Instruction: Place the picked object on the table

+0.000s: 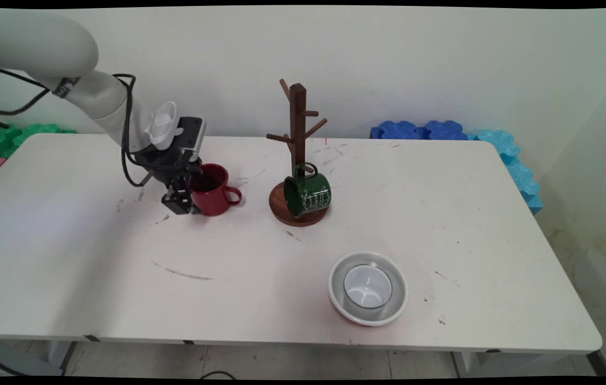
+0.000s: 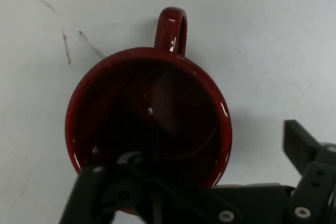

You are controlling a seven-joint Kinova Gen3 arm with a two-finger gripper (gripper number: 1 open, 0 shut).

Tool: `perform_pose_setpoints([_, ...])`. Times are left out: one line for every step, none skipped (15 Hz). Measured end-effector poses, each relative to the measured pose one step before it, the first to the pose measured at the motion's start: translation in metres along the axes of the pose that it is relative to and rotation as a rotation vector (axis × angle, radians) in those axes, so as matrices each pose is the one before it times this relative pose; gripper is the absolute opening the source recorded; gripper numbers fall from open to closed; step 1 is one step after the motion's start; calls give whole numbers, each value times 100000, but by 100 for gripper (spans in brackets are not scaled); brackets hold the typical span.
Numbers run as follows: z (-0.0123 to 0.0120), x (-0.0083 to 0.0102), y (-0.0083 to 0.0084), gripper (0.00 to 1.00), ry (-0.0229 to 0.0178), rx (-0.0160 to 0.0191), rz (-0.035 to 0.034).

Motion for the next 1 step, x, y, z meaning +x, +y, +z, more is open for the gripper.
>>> perform_pose_setpoints([23, 36, -20, 100, -86, -24, 245])
